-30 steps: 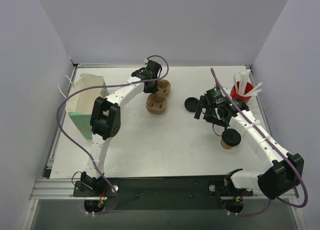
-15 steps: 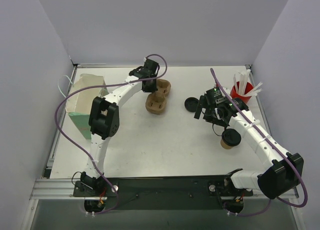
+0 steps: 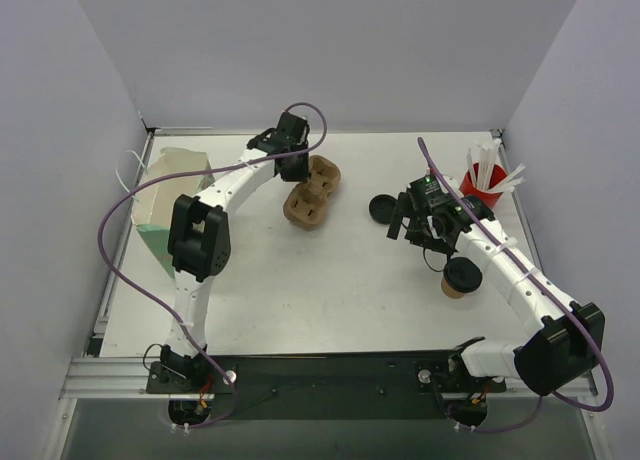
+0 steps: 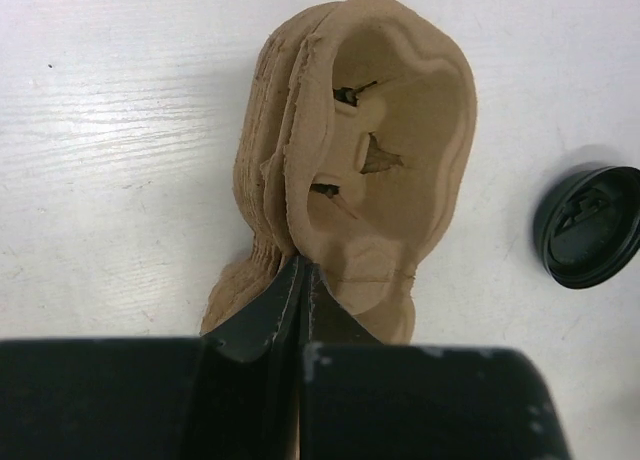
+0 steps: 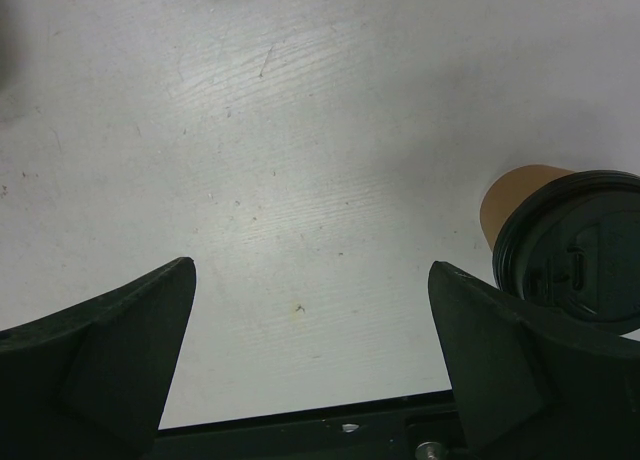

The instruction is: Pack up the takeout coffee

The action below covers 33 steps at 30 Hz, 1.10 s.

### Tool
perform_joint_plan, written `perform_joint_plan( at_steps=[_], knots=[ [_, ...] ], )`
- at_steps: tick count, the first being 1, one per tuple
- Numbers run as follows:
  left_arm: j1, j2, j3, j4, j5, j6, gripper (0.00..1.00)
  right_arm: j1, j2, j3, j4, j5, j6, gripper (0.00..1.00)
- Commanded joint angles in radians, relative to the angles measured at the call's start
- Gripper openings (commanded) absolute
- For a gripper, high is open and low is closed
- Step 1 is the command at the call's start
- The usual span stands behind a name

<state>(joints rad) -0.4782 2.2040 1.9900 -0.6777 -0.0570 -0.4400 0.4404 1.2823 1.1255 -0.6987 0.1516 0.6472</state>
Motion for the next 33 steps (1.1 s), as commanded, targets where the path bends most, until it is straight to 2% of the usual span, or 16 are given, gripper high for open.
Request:
perform_joint_plan(
  at_steps=[1, 6, 15, 33],
  knots=[
    [0.038, -0.084, -0.009, 0.084, 0.088, -0.003, 0.0, 0.011, 0.009, -0.006, -0.008, 0.017, 0.003, 0.95],
    [0.072, -0.119, -0.098, 0.148, 0.178, -0.058, 0.0, 0.015, 0.011, -0.003, -0.008, 0.017, 0.003, 0.95],
    [0.119, -0.213, -0.367, 0.351, 0.333, -0.218, 0.0, 0.052, 0.051, 0.039, -0.008, 0.023, 0.005, 0.95],
    [0.15, -0.263, -0.364, 0.389, 0.396, -0.258, 0.0, 0.075, 0.065, 0.057, -0.013, 0.032, 0.006, 0.95]
  ],
)
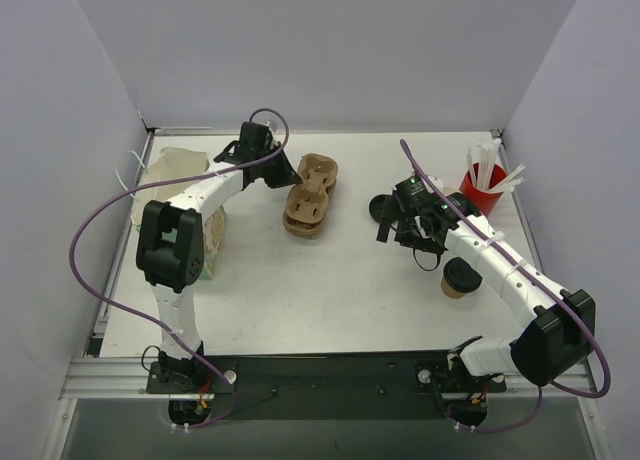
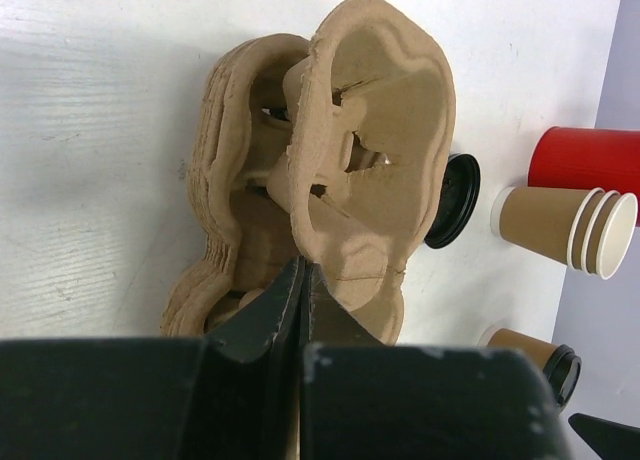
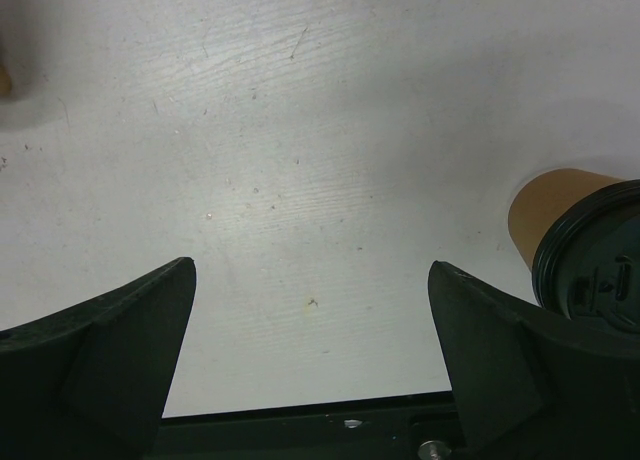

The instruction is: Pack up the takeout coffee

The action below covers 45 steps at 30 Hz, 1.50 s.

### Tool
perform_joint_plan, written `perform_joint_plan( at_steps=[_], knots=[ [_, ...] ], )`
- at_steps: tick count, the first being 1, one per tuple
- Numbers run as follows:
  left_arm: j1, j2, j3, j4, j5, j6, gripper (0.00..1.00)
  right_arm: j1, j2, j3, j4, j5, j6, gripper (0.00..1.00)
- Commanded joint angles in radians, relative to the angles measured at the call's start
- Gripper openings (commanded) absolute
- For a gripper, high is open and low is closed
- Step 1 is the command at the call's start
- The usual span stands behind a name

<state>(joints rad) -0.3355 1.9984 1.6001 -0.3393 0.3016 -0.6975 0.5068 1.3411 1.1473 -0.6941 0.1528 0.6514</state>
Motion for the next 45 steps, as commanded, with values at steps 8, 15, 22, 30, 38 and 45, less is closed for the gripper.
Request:
perform_joint_plan(
  at_steps=[8, 15, 22, 30, 38, 45],
  knots=[
    [0.001, -0.104, 0.047, 0.005, 0.047, 0.047, 0.0, 0.007, -0.014, 0.061, -0.021, 0.063, -0.027, 0.95],
    [-0.068, -0.137, 0.08, -0.153, 0.062, 0.162, 0.0, 0.022, -0.091, 0.054, 0.021, 0.068, -0.099, 0.95],
    [-0.218, -0.256, -0.1, -0.205, 0.09, 0.251, 0.0, 0.076, -0.232, -0.052, 0.14, -0.002, -0.183, 0.95],
    [-0.372, -0.282, -0.295, -0.132, 0.149, 0.263, 0.0, 0.203, -0.295, -0.196, 0.209, -0.067, -0.199, 0.95],
    [-0.425, -0.207, -0.344, -0.067, 0.188, 0.26, 0.0, 0.295, -0.255, -0.328, 0.307, -0.085, -0.165, 0.94],
    [-0.418, -0.239, -0.325, -0.101, 0.131, 0.265, 0.51, 0.318, -0.197, -0.339, 0.355, -0.114, -0.196, 0.93]
  ],
)
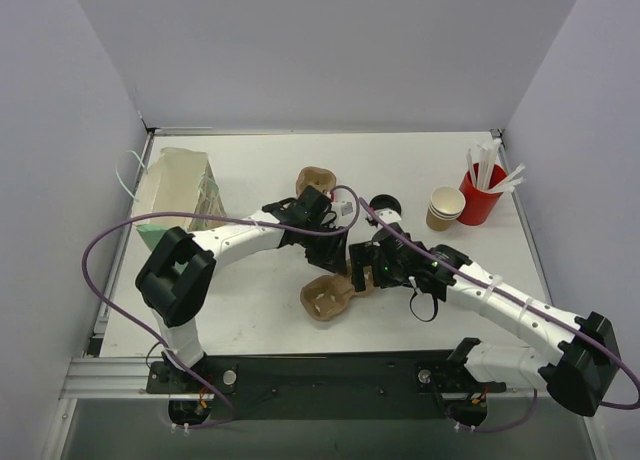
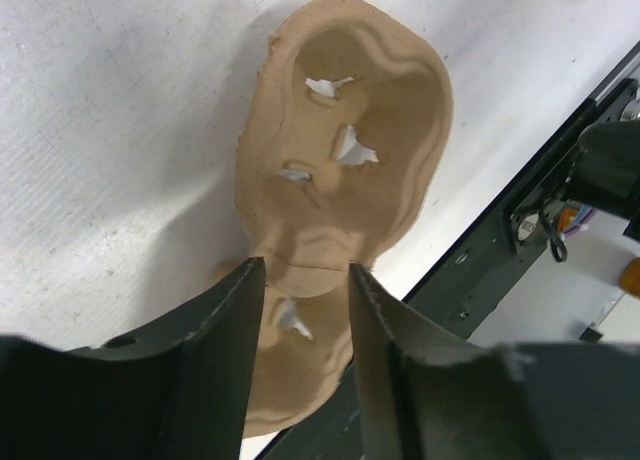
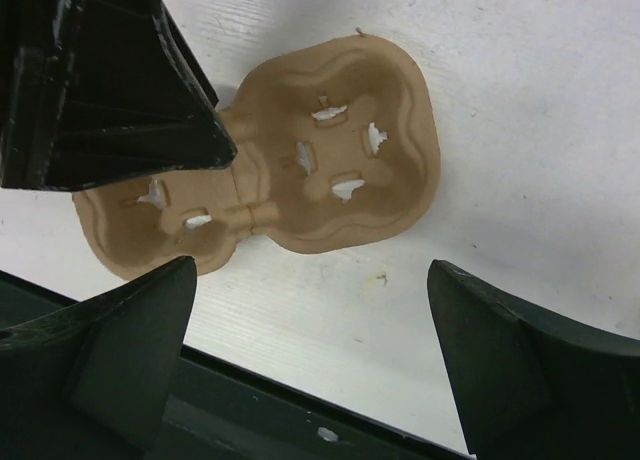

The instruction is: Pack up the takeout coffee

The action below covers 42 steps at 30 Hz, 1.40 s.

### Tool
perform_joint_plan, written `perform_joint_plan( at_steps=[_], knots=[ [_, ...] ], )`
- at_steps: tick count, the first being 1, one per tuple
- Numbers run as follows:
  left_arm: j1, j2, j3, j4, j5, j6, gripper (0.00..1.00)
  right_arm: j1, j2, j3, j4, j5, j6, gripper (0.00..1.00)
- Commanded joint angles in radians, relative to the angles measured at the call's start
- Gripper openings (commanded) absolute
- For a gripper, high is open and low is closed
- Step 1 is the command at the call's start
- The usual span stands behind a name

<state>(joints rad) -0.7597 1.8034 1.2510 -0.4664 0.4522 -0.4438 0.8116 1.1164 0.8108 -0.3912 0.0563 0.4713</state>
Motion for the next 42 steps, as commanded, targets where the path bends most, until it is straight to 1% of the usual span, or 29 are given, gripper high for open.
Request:
perform_joint_plan(
  at_steps=[1, 3, 5, 6, 7, 9, 14, 18, 19, 22, 28, 32, 36, 42],
  knots=[
    [0.011, -0.053, 0.03, 0.022, -0.039, 0.01, 0.53, 0.021, 0.033, -0.001, 0.058, -0.024, -0.022, 0.93],
    [0.025, -0.079, 0.045, -0.02, -0.085, 0.005, 0.56, 0.024, 0.046, 0.002, 0.064, -0.039, -0.036, 0.93],
    [0.059, -0.125, 0.056, -0.044, -0.127, -0.007, 0.57, 0.038, 0.062, 0.008, 0.077, -0.047, -0.065, 0.92],
    [0.072, -0.142, 0.059, -0.055, -0.163, -0.022, 0.57, 0.043, 0.069, 0.017, 0.08, -0.076, -0.078, 0.91],
    [0.106, -0.159, 0.067, -0.063, -0.178, -0.029, 0.57, 0.043, 0.092, 0.027, 0.08, -0.087, -0.091, 0.91],
    [0.137, -0.212, 0.082, -0.087, -0.222, -0.038, 0.57, 0.057, 0.127, 0.048, 0.072, -0.105, -0.129, 0.9],
    [0.207, -0.292, 0.188, -0.172, -0.283, -0.032, 0.56, 0.092, 0.293, 0.157, 0.015, -0.092, -0.18, 0.83],
    [0.247, -0.348, 0.254, -0.21, -0.339, -0.036, 0.56, 0.123, 0.394, 0.215, 0.012, -0.059, -0.189, 0.82],
    [0.252, -0.358, 0.266, -0.225, -0.343, -0.036, 0.56, 0.126, 0.428, 0.229, 0.012, -0.032, -0.188, 0.82],
    [0.269, -0.392, 0.317, -0.264, -0.36, -0.029, 0.56, 0.129, 0.47, 0.258, 0.012, -0.035, -0.186, 0.8],
    [0.301, -0.452, 0.39, -0.316, -0.394, -0.019, 0.56, 0.129, 0.509, 0.264, 0.015, -0.027, -0.184, 0.75],
    [0.324, -0.48, 0.426, -0.348, -0.411, -0.007, 0.56, 0.129, 0.534, 0.261, 0.014, -0.036, -0.189, 0.74],
    [0.347, -0.495, 0.438, -0.367, -0.418, 0.005, 0.56, 0.129, 0.545, 0.251, 0.031, -0.045, -0.192, 0.73],
    [0.385, -0.51, 0.423, -0.374, -0.415, 0.007, 0.56, 0.129, 0.573, 0.258, 0.034, -0.036, -0.194, 0.68]
  ],
)
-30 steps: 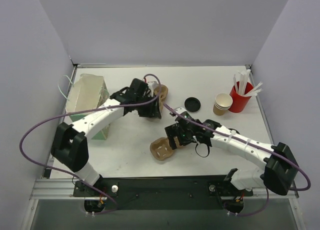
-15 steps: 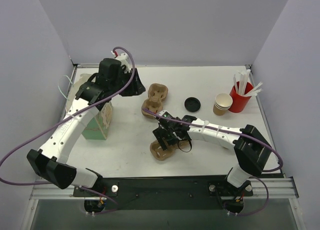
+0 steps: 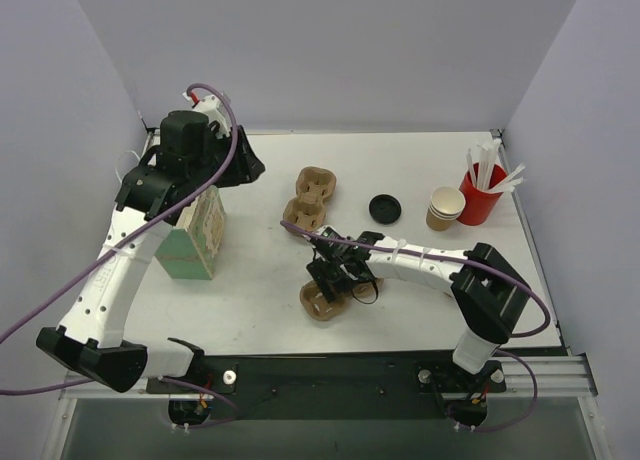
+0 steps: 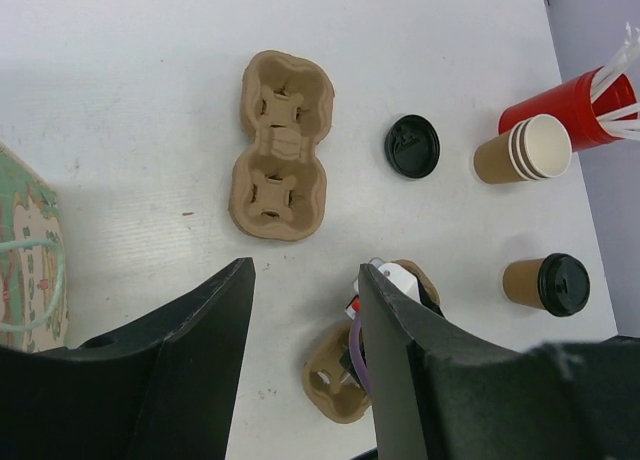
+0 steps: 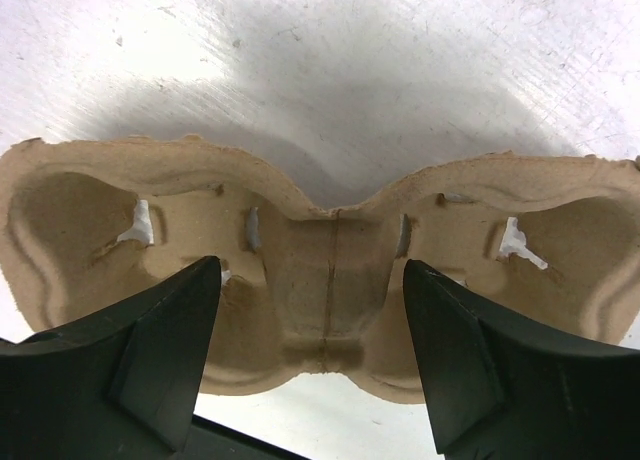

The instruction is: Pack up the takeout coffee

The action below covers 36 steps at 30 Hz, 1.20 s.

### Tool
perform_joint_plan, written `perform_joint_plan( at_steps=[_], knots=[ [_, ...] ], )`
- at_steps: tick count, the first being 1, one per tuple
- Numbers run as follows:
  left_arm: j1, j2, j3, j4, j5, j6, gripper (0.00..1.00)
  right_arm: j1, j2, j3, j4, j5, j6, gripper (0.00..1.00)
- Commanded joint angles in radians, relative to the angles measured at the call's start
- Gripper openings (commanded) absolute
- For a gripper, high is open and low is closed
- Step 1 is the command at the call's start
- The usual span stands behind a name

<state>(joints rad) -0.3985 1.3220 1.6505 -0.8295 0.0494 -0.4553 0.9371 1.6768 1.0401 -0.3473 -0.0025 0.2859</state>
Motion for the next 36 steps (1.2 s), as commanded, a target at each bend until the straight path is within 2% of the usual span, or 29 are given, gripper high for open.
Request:
perform_joint_plan(
  at_steps=[1, 11, 13, 16, 22, 25, 27, 30, 36],
  knots=[
    [0.027, -0.03, 0.02, -0.013, -0.014, 0.02, 0.56, 0.003, 0.018, 0.031, -0.01, 0.027, -0.007, 0.67],
    [0.072, -0.049, -0.017, -0.017, -0.028, 0.029, 0.56, 0.003, 0.024, 0.044, -0.019, 0.045, -0.043, 0.64],
    [0.078, -0.047, -0.014, -0.028, -0.042, 0.032, 0.56, 0.002, 0.027, 0.046, -0.019, 0.041, -0.048, 0.61],
    [0.082, -0.043, 0.003, -0.06, -0.121, 0.046, 0.56, 0.002, 0.029, 0.04, -0.019, 0.029, -0.051, 0.56],
    [0.105, -0.009, 0.133, -0.131, -0.261, 0.087, 0.56, 0.0, 0.011, 0.035, -0.019, 0.013, -0.065, 0.46],
    [0.113, 0.026, 0.23, -0.181, -0.364, 0.113, 0.56, -0.003, -0.014, 0.032, -0.027, 0.012, -0.067, 0.45],
    [0.118, 0.052, 0.29, -0.23, -0.465, 0.142, 0.52, -0.006, -0.041, 0.026, -0.032, 0.01, -0.062, 0.45],
    [0.128, 0.086, 0.324, -0.296, -0.589, 0.185, 0.49, -0.014, -0.071, 0.021, -0.038, -0.016, -0.054, 0.44],
    [0.176, 0.112, 0.276, -0.343, -0.761, 0.221, 0.49, -0.023, -0.126, 0.032, -0.056, -0.044, -0.053, 0.44]
  ],
)
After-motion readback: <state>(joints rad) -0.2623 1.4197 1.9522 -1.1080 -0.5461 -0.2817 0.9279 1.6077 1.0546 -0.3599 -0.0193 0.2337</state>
